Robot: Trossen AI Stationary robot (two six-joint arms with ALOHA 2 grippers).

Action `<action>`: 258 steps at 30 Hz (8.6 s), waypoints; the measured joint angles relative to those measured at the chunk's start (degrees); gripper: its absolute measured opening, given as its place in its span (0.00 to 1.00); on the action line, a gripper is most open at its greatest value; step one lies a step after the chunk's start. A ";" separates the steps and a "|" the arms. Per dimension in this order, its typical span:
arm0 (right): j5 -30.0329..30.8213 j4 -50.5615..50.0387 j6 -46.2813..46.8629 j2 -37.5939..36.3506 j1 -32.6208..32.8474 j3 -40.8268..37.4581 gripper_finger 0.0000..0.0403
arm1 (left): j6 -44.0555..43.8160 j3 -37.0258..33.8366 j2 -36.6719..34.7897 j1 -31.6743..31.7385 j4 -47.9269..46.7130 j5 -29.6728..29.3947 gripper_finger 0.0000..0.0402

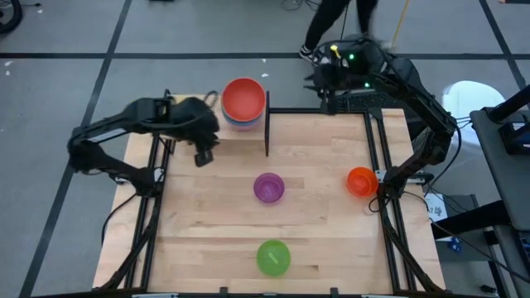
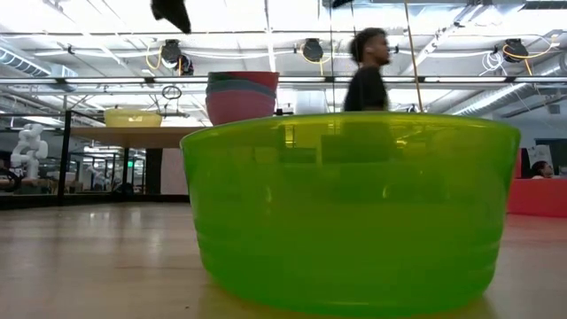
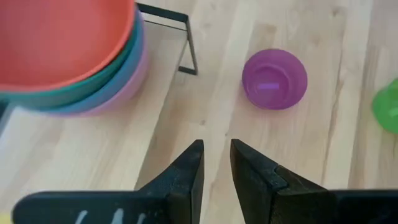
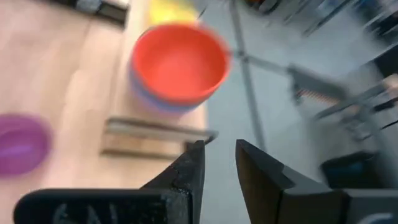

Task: Place and stack bowls onto a shelf
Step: Stack the purple bowl on the yellow bowl on the shelf

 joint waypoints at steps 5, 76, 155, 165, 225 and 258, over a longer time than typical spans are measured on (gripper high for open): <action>-0.01 -9.06 1.84 1.65 4.72 -1.99 0.21 | -3.82 0.00 -4.97 -2.66 -4.19 -2.99 0.21; -2.43 45.14 18.45 8.90 26.19 -52.95 0.00 | -9.70 0.00 -21.58 -4.47 -13.21 -5.01 0.21; -46.85 31.00 -8.86 -3.18 29.40 -42.58 0.00 | 35.62 -0.09 15.79 -14.54 29.89 32.37 0.21; -48.27 29.00 -8.60 -3.16 29.38 -42.60 0.00 | 36.40 -0.02 18.23 -13.23 31.46 37.66 0.21; -18.98 44.32 3.10 -12.60 27.04 -42.62 0.30 | 23.76 0.04 6.84 -12.38 26.78 26.27 0.00; -10.40 45.94 1.74 -11.59 26.27 -42.40 0.60 | 20.40 -0.28 9.52 -13.21 24.38 35.17 0.00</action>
